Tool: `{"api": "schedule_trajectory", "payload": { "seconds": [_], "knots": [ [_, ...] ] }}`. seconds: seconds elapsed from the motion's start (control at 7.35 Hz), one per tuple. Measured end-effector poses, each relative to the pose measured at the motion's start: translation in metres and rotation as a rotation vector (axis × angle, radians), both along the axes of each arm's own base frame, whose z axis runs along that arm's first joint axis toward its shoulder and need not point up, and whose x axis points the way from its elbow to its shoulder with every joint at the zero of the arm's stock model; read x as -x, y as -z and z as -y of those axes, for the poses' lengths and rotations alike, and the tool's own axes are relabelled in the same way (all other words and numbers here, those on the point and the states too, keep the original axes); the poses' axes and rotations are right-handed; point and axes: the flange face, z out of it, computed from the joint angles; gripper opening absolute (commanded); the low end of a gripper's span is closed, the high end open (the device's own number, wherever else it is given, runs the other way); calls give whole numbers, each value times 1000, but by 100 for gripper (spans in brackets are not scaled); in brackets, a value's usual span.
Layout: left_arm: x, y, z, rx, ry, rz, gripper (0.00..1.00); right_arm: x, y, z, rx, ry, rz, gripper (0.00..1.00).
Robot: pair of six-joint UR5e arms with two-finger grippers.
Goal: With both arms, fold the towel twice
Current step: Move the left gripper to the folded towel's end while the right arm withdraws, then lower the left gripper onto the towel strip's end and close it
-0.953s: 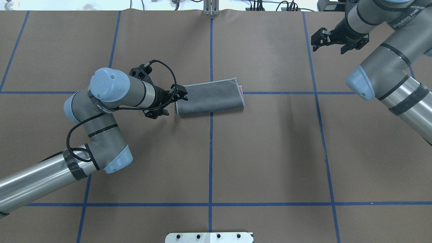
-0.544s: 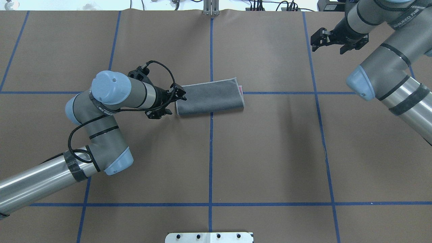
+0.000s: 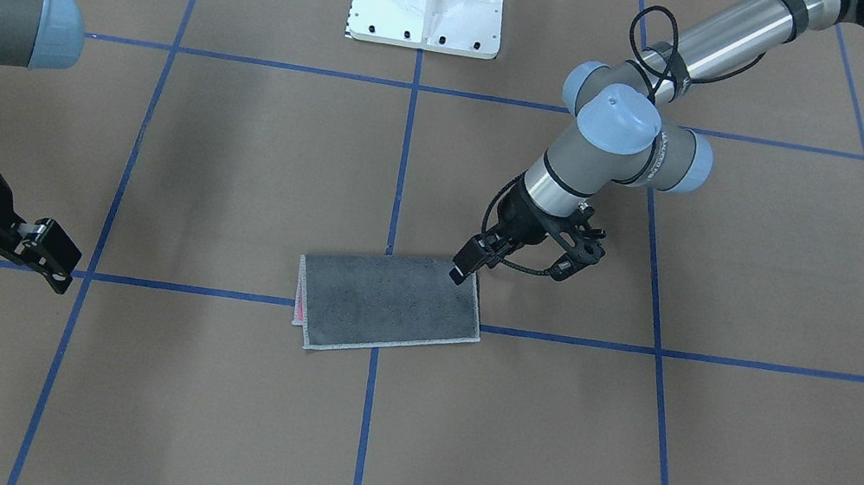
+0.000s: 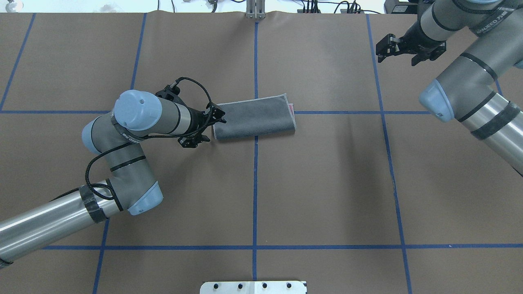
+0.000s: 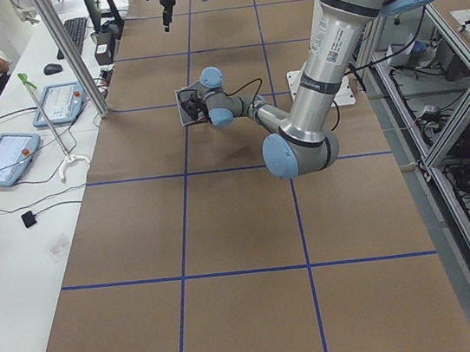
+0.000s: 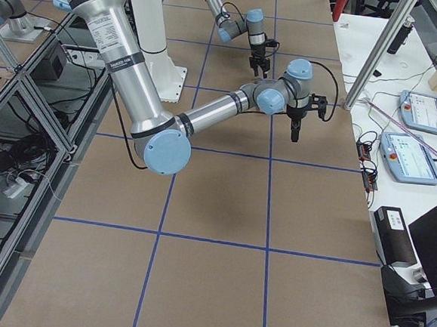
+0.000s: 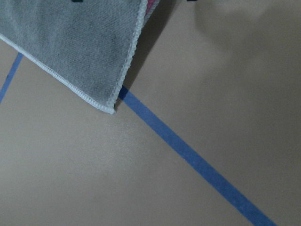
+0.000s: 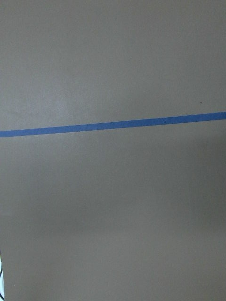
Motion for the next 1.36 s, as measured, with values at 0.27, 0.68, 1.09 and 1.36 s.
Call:
{"api": "schedule_trajectory", "payload": {
  "seconds": [0.27,0.68,1.09,1.36],
  "knots": [
    [-1,1,0,22,10,-9,68,0,0,0,1,0,0,100],
    [-4,3,-1,47,16,-17,68,0,0,0,0,0,0,100],
    [-10,0,-5,56,10,-13,57,0,0,0,-1,0,1,100],
    [-11,0,-5,55,14,-12,46,0,0,0,-2,0,1,100]
  ]
}}
